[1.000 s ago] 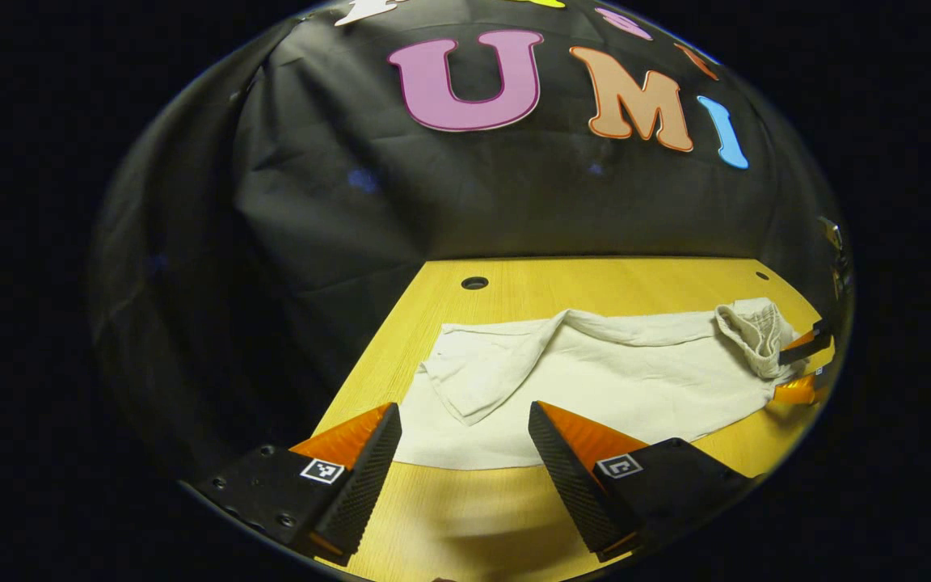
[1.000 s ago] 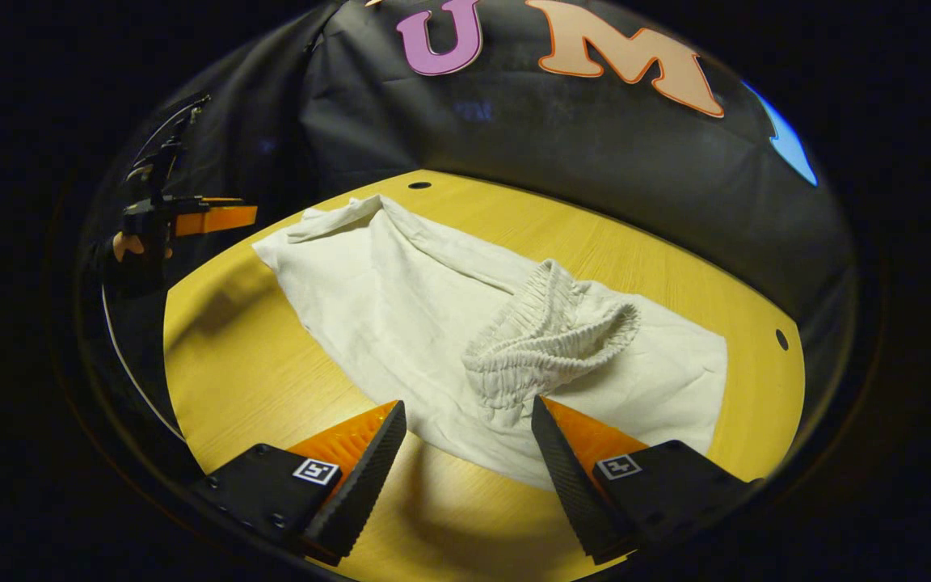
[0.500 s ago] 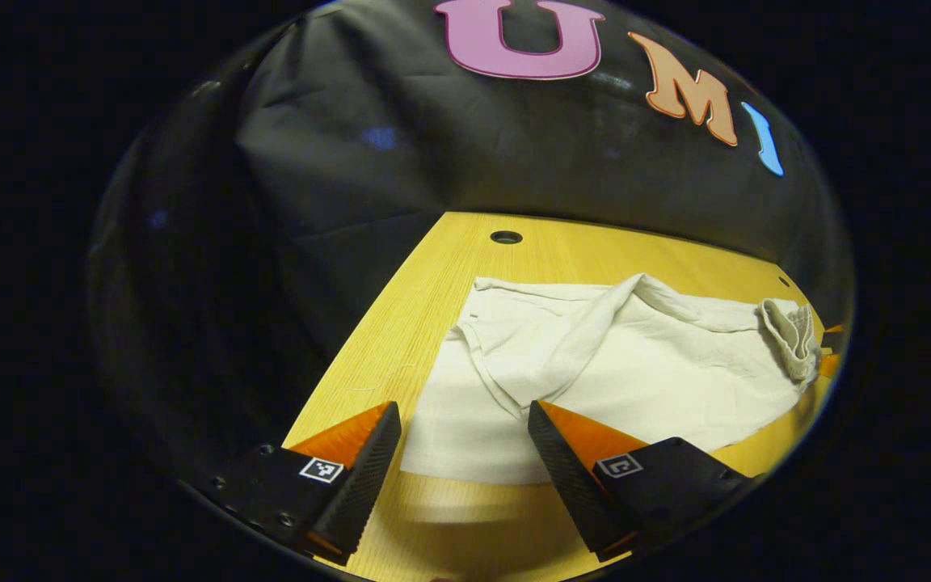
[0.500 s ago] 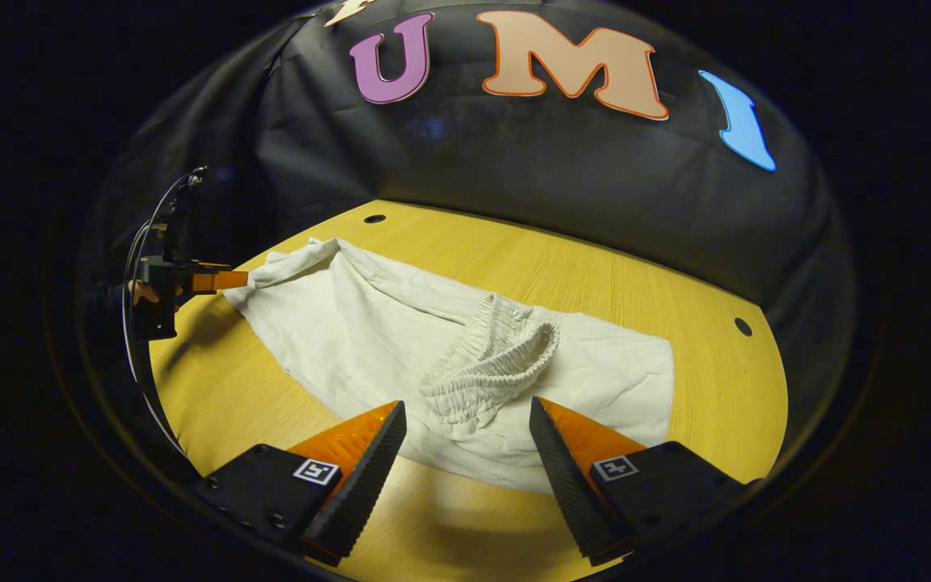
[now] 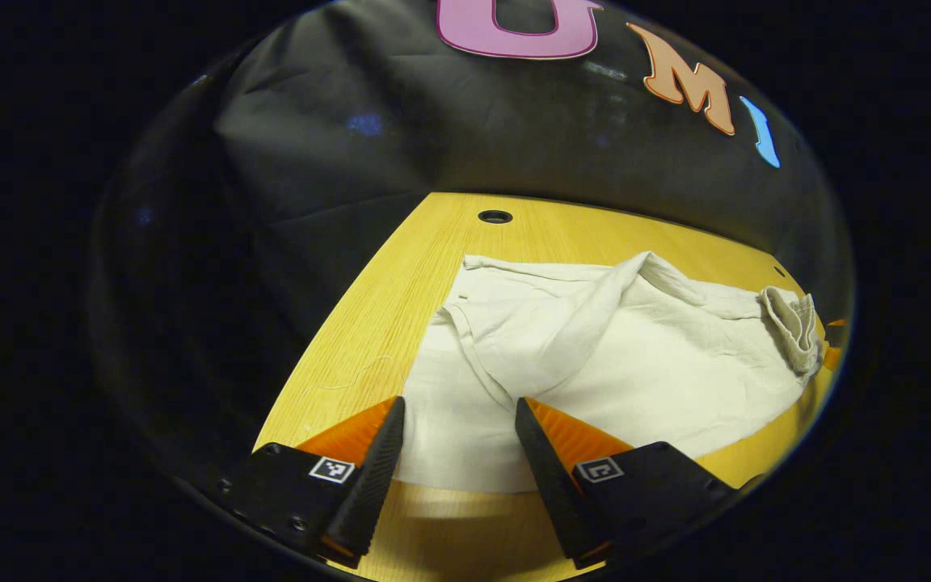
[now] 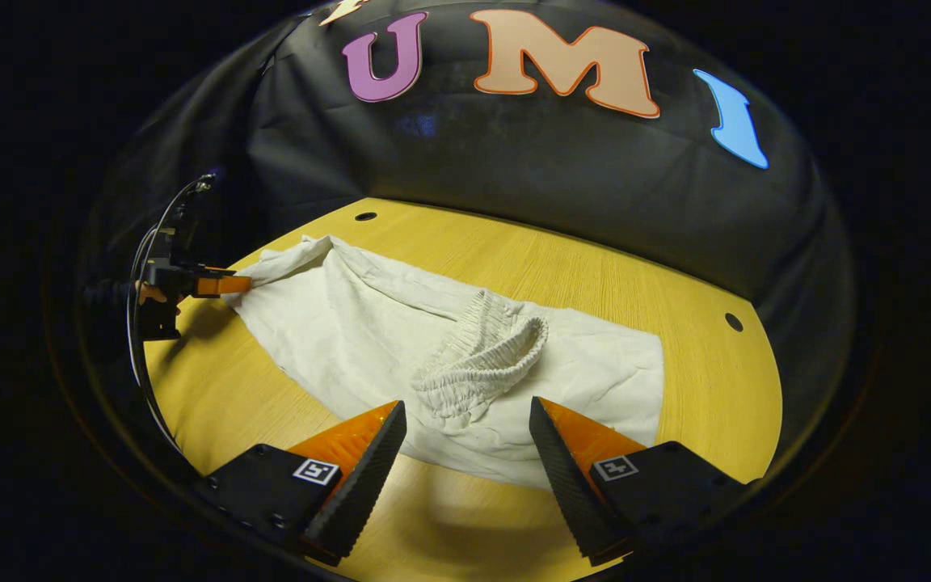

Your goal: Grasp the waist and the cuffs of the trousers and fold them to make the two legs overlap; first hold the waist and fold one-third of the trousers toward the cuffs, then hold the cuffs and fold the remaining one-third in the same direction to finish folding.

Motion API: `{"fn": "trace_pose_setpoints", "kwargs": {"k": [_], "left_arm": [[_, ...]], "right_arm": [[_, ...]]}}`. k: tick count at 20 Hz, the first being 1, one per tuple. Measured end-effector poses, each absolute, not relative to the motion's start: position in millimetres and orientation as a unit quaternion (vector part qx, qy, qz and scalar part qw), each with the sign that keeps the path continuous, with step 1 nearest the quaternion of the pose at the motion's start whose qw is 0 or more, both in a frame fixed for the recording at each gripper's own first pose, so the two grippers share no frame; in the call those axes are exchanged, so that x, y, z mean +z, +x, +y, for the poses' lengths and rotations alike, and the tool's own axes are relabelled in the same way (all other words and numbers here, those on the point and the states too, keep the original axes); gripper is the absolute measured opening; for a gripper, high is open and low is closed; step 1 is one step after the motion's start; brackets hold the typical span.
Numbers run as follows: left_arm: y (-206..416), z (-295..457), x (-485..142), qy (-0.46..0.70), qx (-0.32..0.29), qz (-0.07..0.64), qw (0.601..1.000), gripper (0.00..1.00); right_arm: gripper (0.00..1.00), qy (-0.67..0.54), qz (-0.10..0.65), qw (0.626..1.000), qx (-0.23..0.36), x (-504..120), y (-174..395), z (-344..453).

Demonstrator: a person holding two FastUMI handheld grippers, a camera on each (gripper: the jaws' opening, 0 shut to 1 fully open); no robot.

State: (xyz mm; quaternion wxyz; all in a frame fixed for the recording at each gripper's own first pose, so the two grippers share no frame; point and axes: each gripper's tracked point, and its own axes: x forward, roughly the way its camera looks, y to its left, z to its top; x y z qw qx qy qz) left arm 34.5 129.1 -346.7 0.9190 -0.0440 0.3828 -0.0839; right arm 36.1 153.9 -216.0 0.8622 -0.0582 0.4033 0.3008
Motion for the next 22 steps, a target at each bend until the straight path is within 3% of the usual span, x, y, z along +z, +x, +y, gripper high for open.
{"fn": "trace_pose_setpoints", "kwargs": {"k": [2, 3, 4, 6, 7, 9, 22], "left_arm": [[32, 121, -346, -0.043, -0.091, 0.389, 0.916, 0.68], [33, 118, -346, -0.043, -0.093, 0.392, 0.914, 0.54], [34, 110, -344, -0.050, -0.106, 0.391, 0.913, 0.49], [34, 106, -343, -0.057, -0.100, 0.392, 0.913, 0.12], [34, 106, -343, -0.055, -0.096, 0.391, 0.914, 0.05], [34, 106, -342, -0.048, -0.085, 0.398, 0.912, 0.00], [64, 20, -199, -0.069, -0.121, 0.291, 0.947, 0.00]], "right_arm": [[0.98, -0.060, 0.402, 0.863, 0.301, -214, 37, 150], [0.99, -0.060, 0.402, 0.862, 0.302, -211, 37, 148], [0.99, -0.062, 0.401, 0.862, 0.302, -213, 36, 148], [0.98, -0.067, 0.401, 0.862, 0.305, -215, 33, 144], [0.98, -0.071, 0.399, 0.862, 0.306, -215, 32, 140], [0.98, -0.068, 0.395, 0.863, 0.307, -210, 30, 136], [0.98, -0.029, 0.369, 0.877, 0.307, -181, 26, 81]]}}
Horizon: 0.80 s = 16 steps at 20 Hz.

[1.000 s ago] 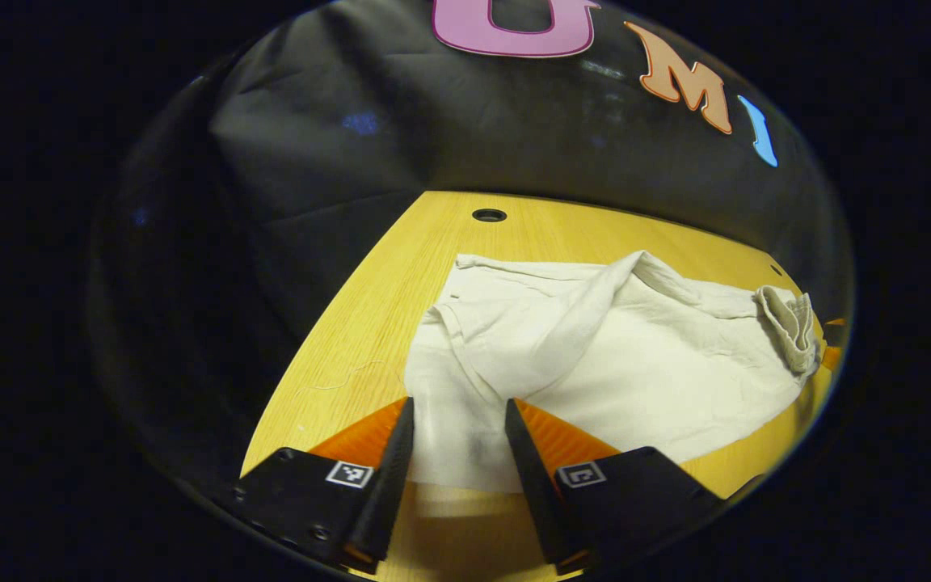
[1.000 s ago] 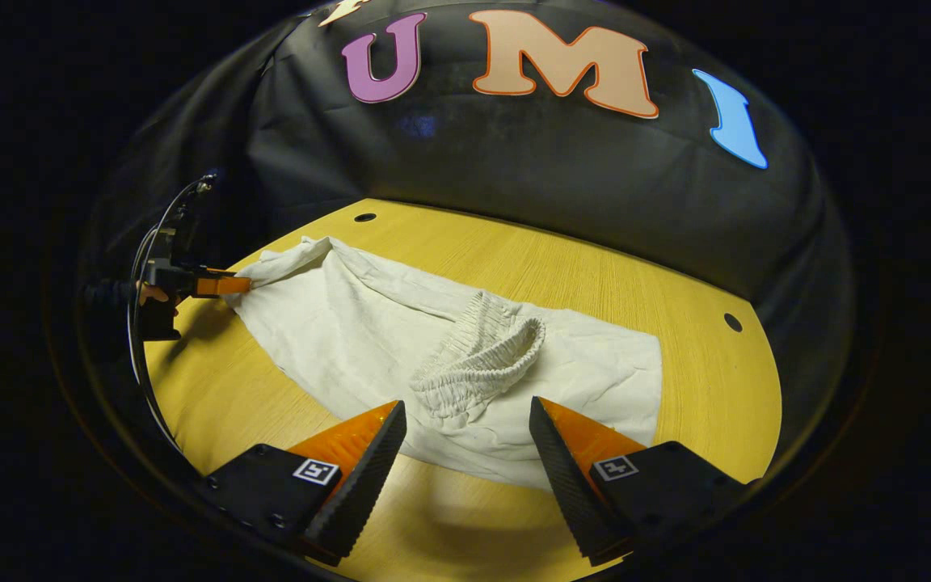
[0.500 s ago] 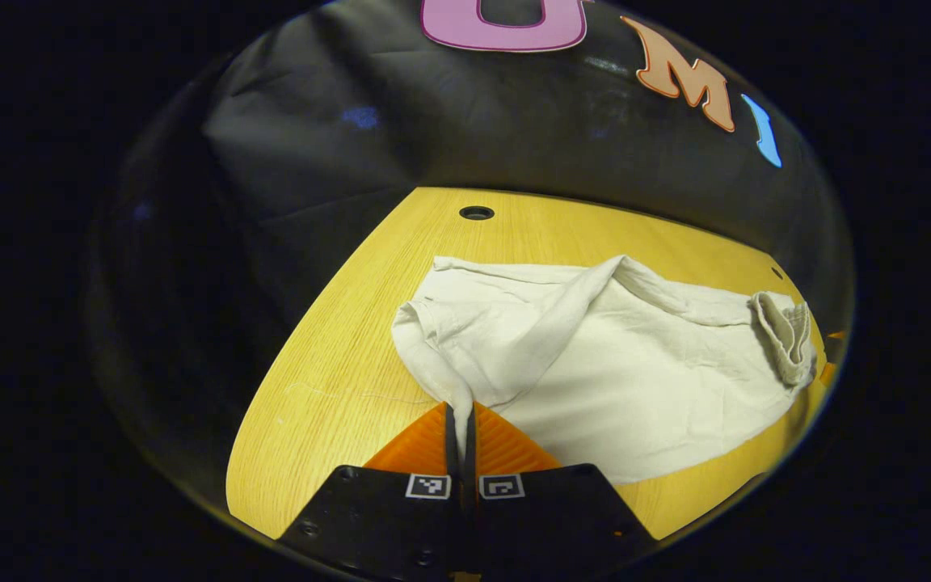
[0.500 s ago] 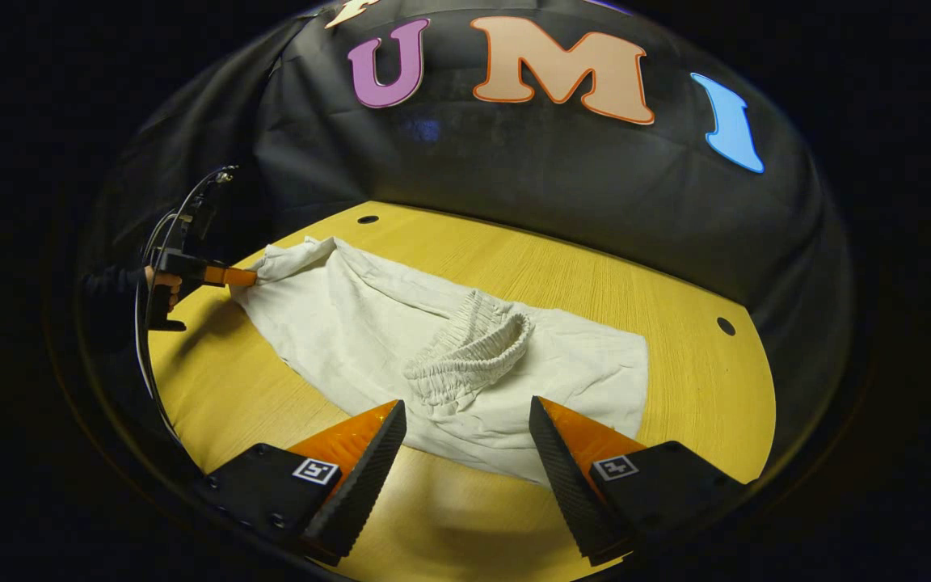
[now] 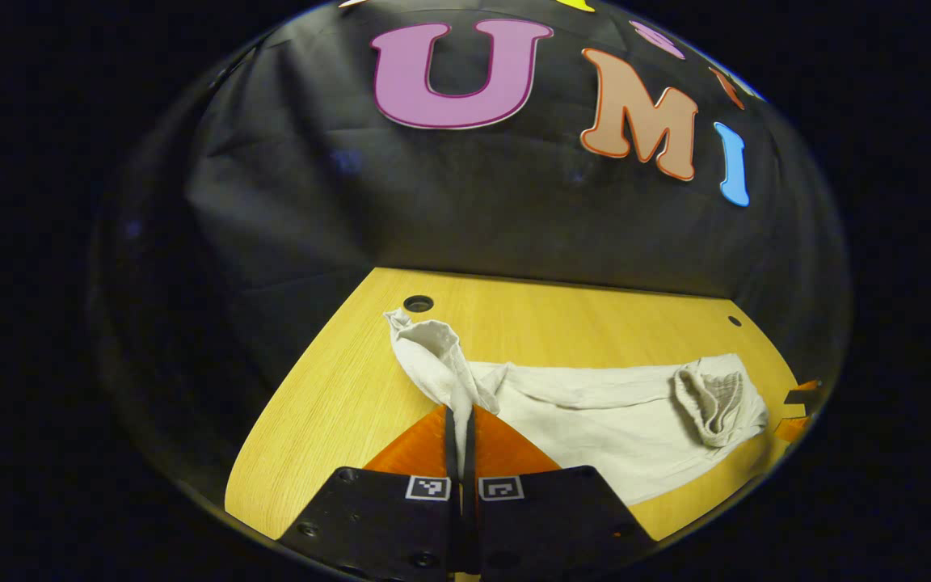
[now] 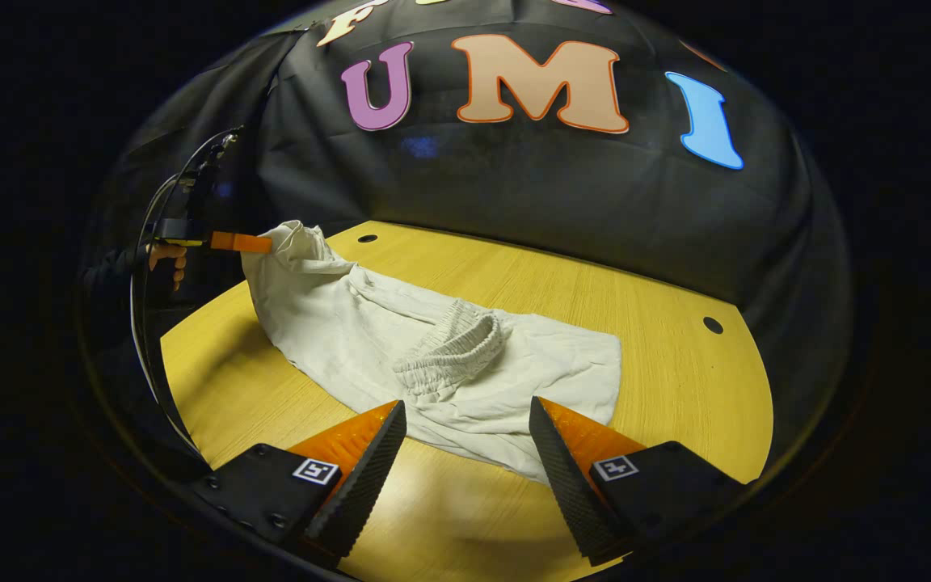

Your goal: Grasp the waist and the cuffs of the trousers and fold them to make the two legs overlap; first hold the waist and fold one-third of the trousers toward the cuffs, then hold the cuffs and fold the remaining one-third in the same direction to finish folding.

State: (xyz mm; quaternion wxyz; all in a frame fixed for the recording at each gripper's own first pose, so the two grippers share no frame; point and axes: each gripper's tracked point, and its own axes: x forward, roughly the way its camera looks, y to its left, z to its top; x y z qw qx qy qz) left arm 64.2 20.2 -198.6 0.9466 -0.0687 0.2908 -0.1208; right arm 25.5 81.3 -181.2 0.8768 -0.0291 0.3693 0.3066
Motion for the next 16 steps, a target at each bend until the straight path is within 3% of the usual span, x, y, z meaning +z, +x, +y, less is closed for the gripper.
{"fn": "trace_pose_setpoints", "kwargs": {"k": [16], "left_arm": [[68, -148, -89, -0.080, -0.221, 0.219, 0.947, 0.00]], "right_arm": [[0.99, 0.017, 0.367, 0.895, 0.253, -180, 27, -28]]}}
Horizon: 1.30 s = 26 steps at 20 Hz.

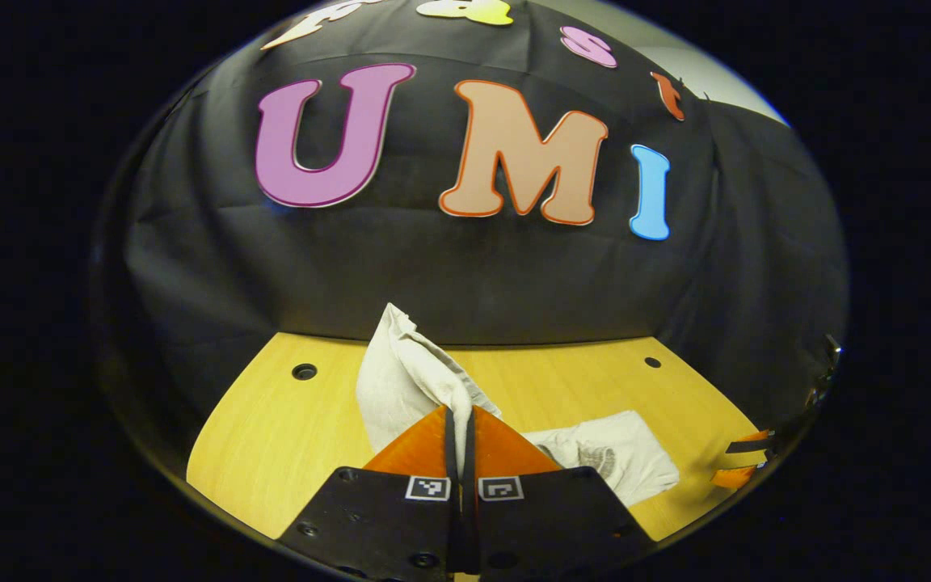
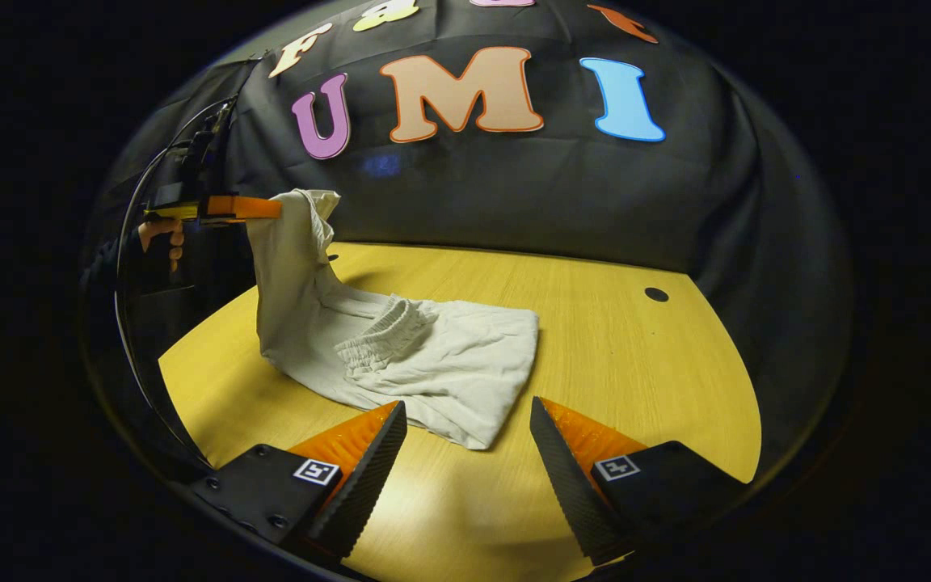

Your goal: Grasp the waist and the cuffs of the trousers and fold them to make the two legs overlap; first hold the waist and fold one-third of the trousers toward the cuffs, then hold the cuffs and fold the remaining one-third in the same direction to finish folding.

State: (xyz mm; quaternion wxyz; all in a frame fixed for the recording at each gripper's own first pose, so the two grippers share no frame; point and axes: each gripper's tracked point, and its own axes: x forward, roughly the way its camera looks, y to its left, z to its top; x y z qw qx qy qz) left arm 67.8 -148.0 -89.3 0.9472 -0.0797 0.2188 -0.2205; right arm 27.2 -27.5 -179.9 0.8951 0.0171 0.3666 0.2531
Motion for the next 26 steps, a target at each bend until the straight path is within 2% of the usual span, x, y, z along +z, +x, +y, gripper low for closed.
{"fn": "trace_pose_setpoints", "kwargs": {"k": [14, 20, 22, 26], "left_arm": [[43, -309, -79, -0.043, -0.334, 0.221, 0.915, 0.00], [10, -369, -115, -0.034, -0.370, 0.245, 0.895, 0.00], [-7, -381, -135, -0.027, -0.379, 0.257, 0.888, 0.00], [-34, -390, -168, -0.015, -0.375, 0.273, 0.886, 0.00]], "right_arm": [[0.99, 0.026, 0.371, 0.900, 0.226, -182, 15, -91], [0.97, 0.031, 0.378, 0.896, 0.231, -187, 10, -100], [0.99, 0.037, 0.377, 0.895, 0.234, -187, 11, -102], [0.98, 0.046, 0.370, 0.897, 0.237, -182, 16, -100]]}}
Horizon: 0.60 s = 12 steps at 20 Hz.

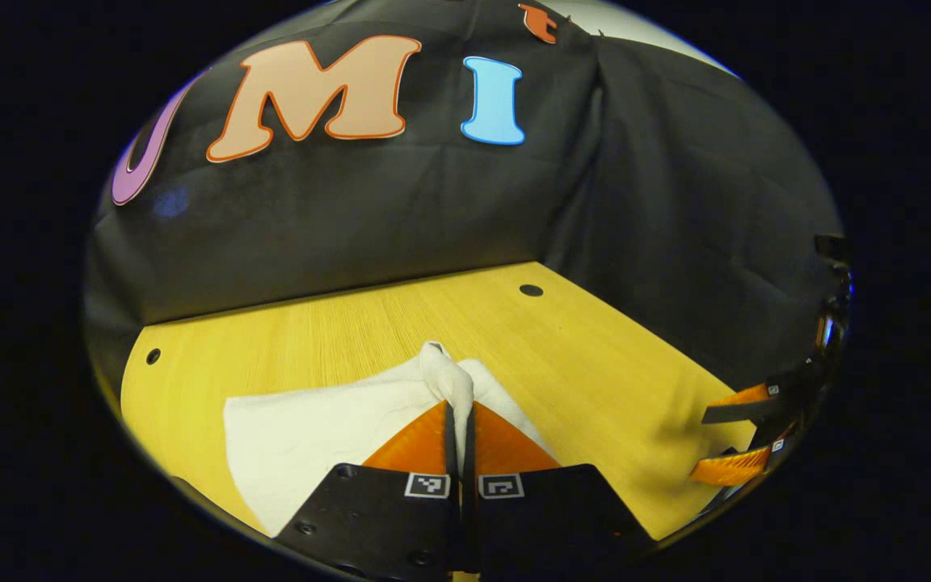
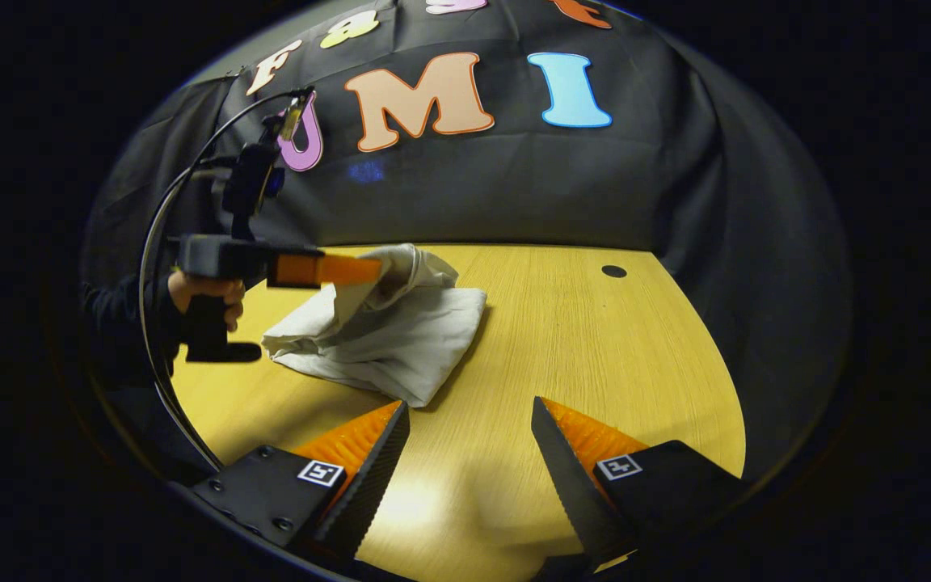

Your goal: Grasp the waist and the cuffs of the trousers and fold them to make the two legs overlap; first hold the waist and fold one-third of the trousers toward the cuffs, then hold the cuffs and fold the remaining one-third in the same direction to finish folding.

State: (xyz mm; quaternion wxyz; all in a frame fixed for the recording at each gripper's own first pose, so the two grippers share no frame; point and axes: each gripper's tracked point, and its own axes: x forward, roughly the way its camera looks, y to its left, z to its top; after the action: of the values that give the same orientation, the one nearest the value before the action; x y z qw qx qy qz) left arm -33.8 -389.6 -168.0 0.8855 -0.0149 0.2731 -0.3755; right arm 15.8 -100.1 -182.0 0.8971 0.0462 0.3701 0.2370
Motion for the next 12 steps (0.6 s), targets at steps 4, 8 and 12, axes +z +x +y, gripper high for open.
{"fn": "trace_pose_setpoints", "kwargs": {"k": [4, 8, 12], "left_arm": [[-44, -388, -159, -0.045, -0.370, 0.254, 0.893, 0.27], [-31, -340, -121, -0.052, -0.311, 0.202, 0.927, 0.97], [-17, -270, -81, -0.048, -0.244, 0.155, 0.956, 0.94]], "right_arm": [[0.94, 0.050, 0.339, 0.906, 0.250, -159, 29, -84], [0.93, 0.048, 0.288, 0.923, 0.250, -122, 50, -62], [0.98, 0.067, 0.245, 0.938, 0.237, -89, 69, -33]]}}
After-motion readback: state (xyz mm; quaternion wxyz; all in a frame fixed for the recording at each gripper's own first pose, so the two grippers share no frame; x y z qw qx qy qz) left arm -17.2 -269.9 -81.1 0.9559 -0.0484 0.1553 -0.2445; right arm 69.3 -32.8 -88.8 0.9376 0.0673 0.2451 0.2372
